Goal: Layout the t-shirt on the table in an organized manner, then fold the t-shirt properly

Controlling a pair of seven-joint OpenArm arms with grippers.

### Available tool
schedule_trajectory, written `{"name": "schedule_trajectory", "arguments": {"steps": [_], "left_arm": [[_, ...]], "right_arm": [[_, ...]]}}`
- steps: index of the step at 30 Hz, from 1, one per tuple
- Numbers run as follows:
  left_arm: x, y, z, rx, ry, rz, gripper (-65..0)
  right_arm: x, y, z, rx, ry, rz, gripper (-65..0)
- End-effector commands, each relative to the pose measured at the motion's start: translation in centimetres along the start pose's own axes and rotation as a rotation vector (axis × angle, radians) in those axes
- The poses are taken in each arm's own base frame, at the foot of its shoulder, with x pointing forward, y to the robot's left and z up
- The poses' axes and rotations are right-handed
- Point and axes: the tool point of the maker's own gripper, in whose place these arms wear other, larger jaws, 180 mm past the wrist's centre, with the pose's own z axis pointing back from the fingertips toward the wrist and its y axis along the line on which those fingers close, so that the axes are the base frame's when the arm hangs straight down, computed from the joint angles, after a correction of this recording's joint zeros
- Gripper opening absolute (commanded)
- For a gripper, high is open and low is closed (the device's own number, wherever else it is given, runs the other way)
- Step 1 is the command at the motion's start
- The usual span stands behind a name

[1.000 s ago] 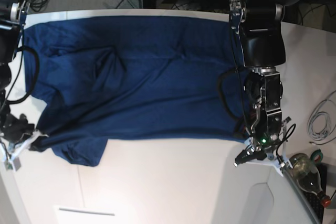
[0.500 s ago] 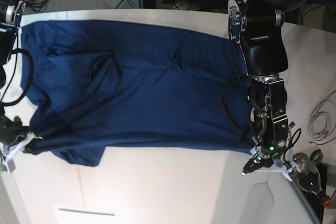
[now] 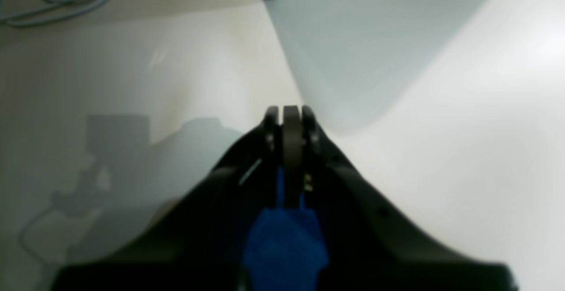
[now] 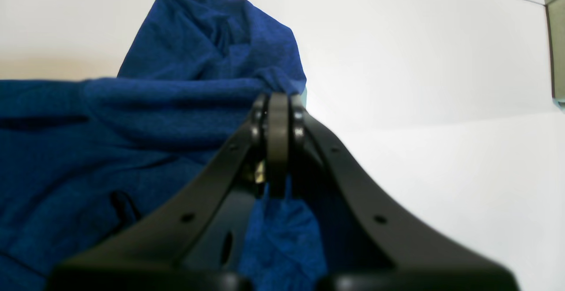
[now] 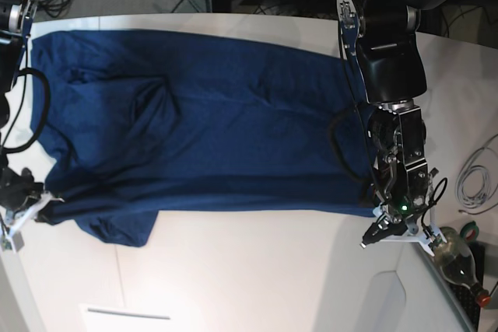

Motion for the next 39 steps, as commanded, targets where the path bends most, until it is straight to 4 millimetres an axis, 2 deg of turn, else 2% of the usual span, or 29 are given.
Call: {"name": "schedule_trajectory", "arguments": {"steps": [1, 3, 6, 9, 13, 19, 27, 30, 34, 39], "left_arm": [[3.0, -0.8, 0.7, -0.021, -0.082, 0.010, -65.0], [3.1, -0.5, 1.1, -0.023, -0.095, 0.011, -65.0], [3.4, -0.4, 1.6, -0.028, -0.110, 0.014, -65.0], [2.2, 0.4, 1.5, -0.017, -0.093, 0.004, -65.0], [0.7, 1.4, 1.4, 0.000, -0.070, -0.011, -65.0], [-1.8, 3.2, 1.3, 0.028, -0.029, -0.040, -65.0], [-3.1, 5.0, 2.4, 0.041, -0.033, -0.058, -65.0], [-3.0, 5.2, 2.8, 0.039, -0.044, -0.059, -65.0], [-2.7, 5.1, 3.1, 0.034, -0.052, -0.056, -65.0], [-3.1, 4.6, 3.5, -0.018, -0.026, 0.003, -65.0]], "right_arm": [[2.1, -0.7, 0.6, -0.007, -0.058, 0.016, -65.0], [1.4, -0.6, 0.7, -0.005, -0.048, 0.024, -65.0], [1.4, -0.1, 1.3, 0.016, -0.053, 0.070, -65.0], [0.5, 0.2, 1.9, 0.015, -0.047, 0.094, -65.0], [-1.6, 0.3, 2.4, 0.015, -0.016, 0.098, -65.0], [-6.1, 0.9, 3.3, 0.023, 0.056, 0.108, -65.0], [-10.3, 1.7, 4.8, 0.036, 0.120, 0.120, -65.0], [-10.8, 1.4, 5.9, 0.018, 0.133, 0.119, -65.0], [-10.3, 0.2, 7.7, -0.042, 0.128, 0.061, -65.0], [-11.5, 0.0, 8.3, -0.050, 0.166, 0.061, -65.0]]}}
